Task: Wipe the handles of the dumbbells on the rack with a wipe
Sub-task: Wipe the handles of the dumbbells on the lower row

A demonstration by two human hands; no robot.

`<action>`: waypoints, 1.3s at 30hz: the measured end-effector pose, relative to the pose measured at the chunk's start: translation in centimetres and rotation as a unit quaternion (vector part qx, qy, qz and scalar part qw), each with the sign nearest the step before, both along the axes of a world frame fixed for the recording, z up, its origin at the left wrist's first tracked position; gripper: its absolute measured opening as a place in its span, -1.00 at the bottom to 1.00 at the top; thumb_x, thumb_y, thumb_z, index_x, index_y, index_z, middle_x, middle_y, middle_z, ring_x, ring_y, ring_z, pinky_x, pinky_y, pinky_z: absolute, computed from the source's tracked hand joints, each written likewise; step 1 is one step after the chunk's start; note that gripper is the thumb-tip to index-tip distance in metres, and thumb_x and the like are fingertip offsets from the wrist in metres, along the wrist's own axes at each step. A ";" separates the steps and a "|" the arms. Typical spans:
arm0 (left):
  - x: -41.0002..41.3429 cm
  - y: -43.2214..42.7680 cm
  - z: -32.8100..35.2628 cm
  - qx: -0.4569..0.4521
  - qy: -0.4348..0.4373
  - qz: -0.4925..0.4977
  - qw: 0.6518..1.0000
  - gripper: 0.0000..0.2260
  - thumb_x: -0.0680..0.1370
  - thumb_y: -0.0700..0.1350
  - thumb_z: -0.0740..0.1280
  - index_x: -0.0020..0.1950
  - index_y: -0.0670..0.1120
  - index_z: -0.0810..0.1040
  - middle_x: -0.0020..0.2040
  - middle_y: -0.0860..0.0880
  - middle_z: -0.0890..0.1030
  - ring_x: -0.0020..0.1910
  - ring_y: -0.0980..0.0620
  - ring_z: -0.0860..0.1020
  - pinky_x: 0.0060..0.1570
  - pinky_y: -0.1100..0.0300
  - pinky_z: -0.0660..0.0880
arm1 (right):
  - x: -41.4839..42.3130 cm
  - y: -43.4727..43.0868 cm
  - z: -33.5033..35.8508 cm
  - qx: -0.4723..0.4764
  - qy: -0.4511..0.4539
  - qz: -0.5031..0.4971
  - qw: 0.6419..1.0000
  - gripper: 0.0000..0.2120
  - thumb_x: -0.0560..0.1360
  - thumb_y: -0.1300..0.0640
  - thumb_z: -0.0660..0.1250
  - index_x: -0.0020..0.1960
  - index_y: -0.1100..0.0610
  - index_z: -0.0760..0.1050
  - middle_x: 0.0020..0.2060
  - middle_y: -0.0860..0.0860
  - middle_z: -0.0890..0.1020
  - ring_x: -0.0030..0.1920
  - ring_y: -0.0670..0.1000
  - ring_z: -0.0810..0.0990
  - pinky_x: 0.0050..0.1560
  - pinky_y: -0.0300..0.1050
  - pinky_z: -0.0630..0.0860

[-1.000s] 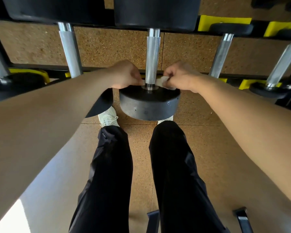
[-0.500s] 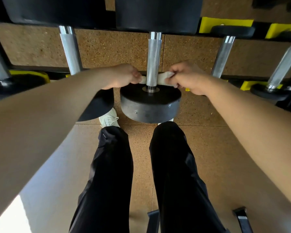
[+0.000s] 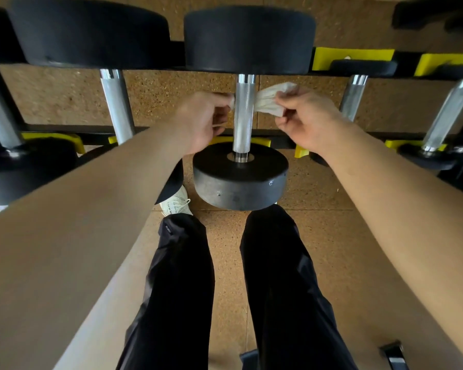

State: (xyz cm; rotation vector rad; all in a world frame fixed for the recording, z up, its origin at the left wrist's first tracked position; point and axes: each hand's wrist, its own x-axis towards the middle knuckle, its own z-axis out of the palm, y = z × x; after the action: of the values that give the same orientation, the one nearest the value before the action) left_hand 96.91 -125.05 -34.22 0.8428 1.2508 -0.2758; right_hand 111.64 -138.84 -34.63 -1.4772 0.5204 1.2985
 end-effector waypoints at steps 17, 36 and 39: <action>-1.0 0.0 1.3 -0.043 -0.045 0.127 0.990 -0.71 0.57 -0.04 0.39 0.28 -0.03 0.57 0.07 0.06 0.58 0.18 0.05 0.50 0.17 0.04 0.34 | -2.2 2.5 1.0 0.105 0.086 -0.106 0.985 -0.93 0.59 0.33 0.27 0.01 0.25 0.52 -0.25 0.07 0.59 -0.31 -0.08 0.53 -0.26 -0.25 0.47; -3.6 -0.5 0.6 0.139 -0.057 -0.284 0.947 -0.86 0.64 -0.09 0.30 -0.10 0.10 0.53 -0.01 0.03 0.56 -0.02 0.03 0.47 0.04 0.08 0.34 | -1.4 -2.0 0.3 -0.036 -0.086 0.174 0.980 -0.89 0.55 0.35 0.34 0.05 0.20 0.52 -0.10 0.12 0.60 -0.19 -0.03 0.56 -0.16 -0.22 0.55; -3.4 -0.7 0.3 0.153 -0.048 -0.304 0.939 -0.83 0.64 -0.07 0.31 -0.14 0.13 0.51 -0.02 0.05 0.56 0.01 0.02 0.47 0.01 0.10 0.34 | -1.6 -3.8 0.3 -0.077 -0.134 0.238 0.959 -0.84 0.52 0.36 0.38 0.10 0.33 0.53 -0.21 0.11 0.59 -0.26 -0.04 0.57 -0.26 -0.21 0.50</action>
State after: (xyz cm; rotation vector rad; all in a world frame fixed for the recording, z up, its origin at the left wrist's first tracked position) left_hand 93.50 -125.78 -33.90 1.4937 0.9249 -0.5350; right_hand 110.00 -142.63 -34.32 -1.9562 0.0844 1.4101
